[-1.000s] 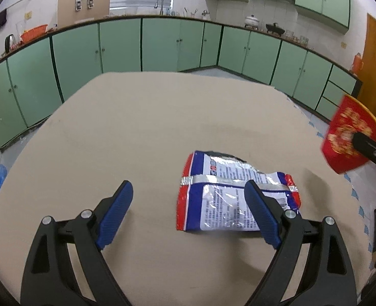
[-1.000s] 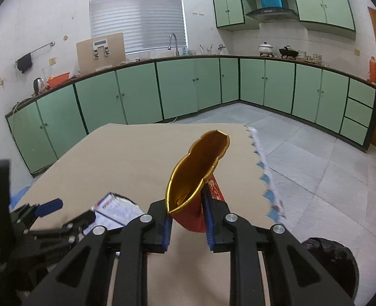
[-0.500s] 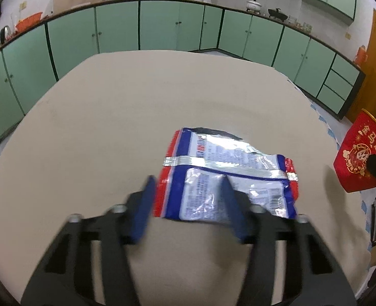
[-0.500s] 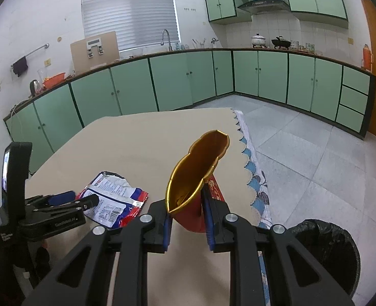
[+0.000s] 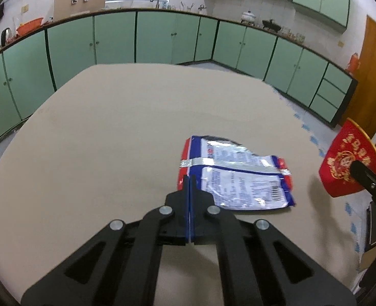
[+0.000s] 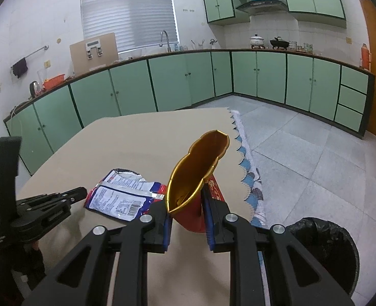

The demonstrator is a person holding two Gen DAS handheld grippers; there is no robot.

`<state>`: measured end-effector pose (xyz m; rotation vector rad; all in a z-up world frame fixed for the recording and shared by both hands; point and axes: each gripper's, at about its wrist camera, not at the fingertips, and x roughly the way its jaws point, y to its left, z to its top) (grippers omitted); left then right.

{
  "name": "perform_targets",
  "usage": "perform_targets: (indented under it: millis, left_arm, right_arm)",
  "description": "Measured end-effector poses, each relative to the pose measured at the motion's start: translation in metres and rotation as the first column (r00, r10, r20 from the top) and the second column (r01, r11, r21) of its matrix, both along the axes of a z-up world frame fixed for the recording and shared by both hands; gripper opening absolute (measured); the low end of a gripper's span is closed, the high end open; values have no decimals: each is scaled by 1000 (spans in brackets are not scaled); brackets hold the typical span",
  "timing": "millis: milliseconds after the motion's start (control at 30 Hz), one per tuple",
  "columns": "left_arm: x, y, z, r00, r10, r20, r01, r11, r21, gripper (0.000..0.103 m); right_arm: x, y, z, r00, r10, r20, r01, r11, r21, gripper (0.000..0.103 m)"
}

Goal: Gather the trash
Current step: 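Grasp the blue-white snack wrapper with the left gripper while the right holds the cup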

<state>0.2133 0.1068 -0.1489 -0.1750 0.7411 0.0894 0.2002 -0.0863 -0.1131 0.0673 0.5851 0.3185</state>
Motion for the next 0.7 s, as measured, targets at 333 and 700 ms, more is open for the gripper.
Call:
perform_targets:
  millis: [333, 700]
  left_arm:
    - [17, 0, -9, 998, -1, -66, 1, 1000, 0, 71]
    - [29, -18, -18, 993, -18, -114, 24, 998, 51, 63]
  right_arm:
    - [-1, -6, 1, 1000, -9, -1, 9, 1000, 6, 21]
    - [1, -6, -2, 1000, -23, -9, 23, 1000, 8, 21]
